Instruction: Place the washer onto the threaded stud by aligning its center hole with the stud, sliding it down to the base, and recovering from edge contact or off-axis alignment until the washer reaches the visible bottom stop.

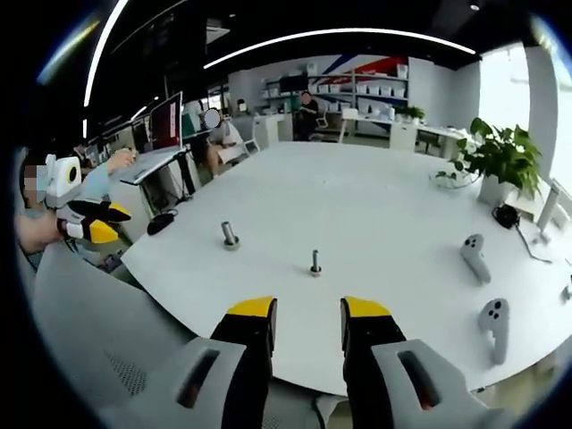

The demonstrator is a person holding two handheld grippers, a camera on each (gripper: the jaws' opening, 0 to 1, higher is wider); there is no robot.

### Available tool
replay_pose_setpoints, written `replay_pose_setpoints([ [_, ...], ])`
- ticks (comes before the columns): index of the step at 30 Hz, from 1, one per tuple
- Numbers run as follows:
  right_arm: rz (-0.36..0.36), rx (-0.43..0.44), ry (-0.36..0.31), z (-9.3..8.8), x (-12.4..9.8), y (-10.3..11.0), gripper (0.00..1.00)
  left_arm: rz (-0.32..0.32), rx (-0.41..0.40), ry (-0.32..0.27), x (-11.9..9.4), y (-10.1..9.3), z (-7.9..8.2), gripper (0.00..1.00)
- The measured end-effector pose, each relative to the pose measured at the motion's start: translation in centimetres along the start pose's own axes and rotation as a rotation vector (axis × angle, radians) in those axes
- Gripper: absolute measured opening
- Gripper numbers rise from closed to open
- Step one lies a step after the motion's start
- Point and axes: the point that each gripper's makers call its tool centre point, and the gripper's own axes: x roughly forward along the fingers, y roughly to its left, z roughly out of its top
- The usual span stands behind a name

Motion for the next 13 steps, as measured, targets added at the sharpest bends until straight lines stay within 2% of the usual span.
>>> replay_pose_setpoints([
  [13,0.011,-0.01,0.022,-0.4,0.17,0.32,0.3,0.003,-0.012,0.004,-0.01,0.14,-0.15,0.33],
])
